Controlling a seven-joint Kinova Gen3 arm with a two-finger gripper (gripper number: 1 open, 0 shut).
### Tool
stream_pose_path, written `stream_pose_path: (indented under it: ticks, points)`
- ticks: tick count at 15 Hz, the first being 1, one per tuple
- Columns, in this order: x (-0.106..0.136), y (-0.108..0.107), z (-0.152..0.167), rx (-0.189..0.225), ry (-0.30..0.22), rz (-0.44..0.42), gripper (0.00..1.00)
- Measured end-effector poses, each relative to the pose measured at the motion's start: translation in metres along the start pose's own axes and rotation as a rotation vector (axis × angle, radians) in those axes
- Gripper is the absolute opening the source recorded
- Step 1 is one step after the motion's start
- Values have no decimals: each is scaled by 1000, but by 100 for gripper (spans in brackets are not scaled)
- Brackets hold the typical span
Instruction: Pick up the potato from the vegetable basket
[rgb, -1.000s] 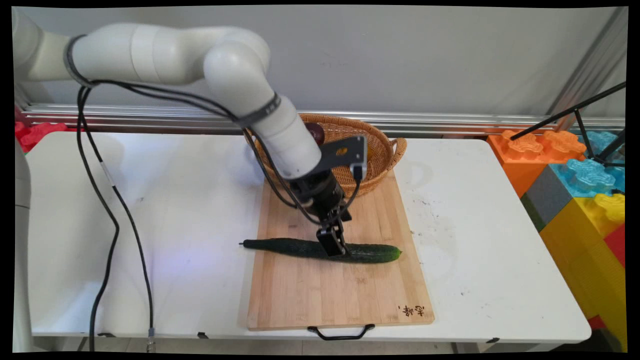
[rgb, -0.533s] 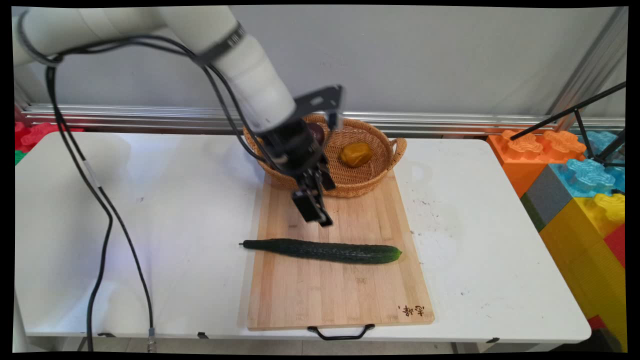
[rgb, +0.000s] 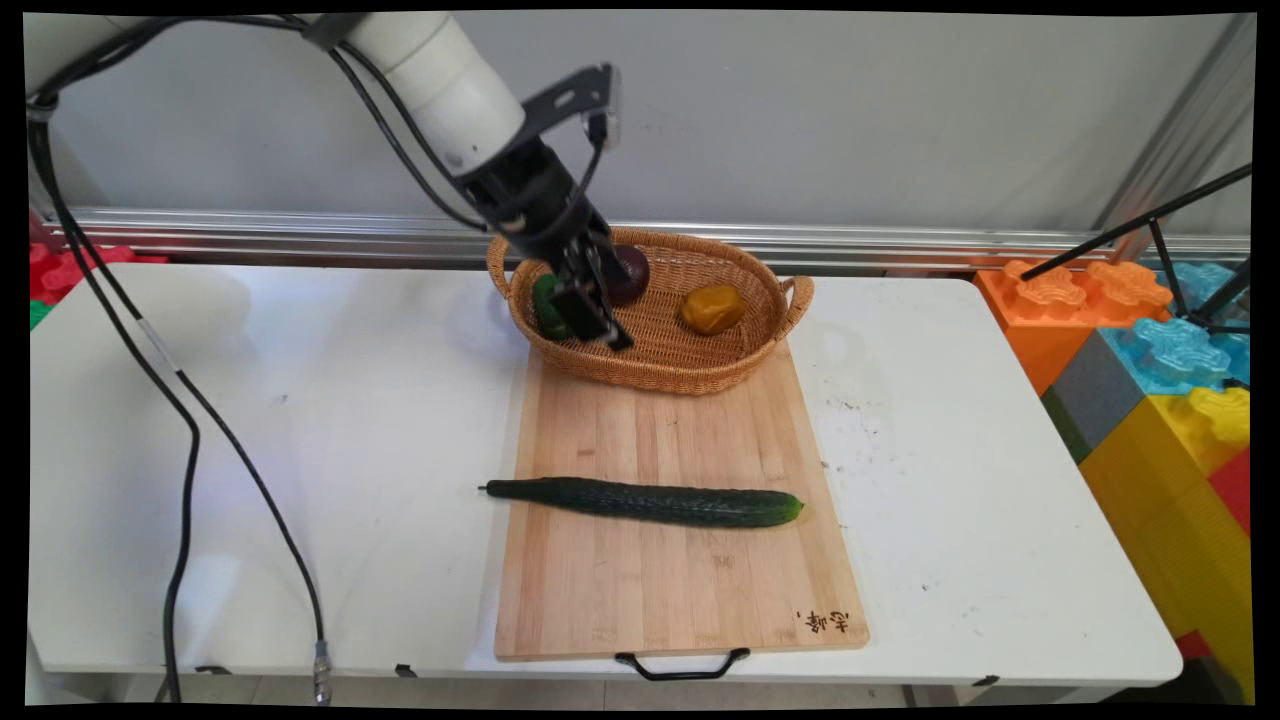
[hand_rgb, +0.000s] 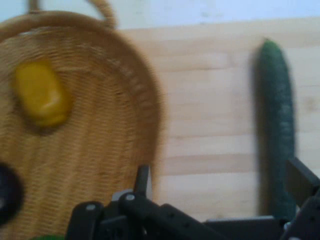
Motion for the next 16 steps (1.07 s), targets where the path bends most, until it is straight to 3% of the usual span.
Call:
stream_pose_path:
  ticks: [4,7,11,16]
  points:
    - [-15,-34,-1,98,18,-70,100]
    - [-23,-60,15,144,48,-130,100]
    - [-25,-80,51,146,80,-182,100]
    - [-17,-99,125,118,133,-241,100]
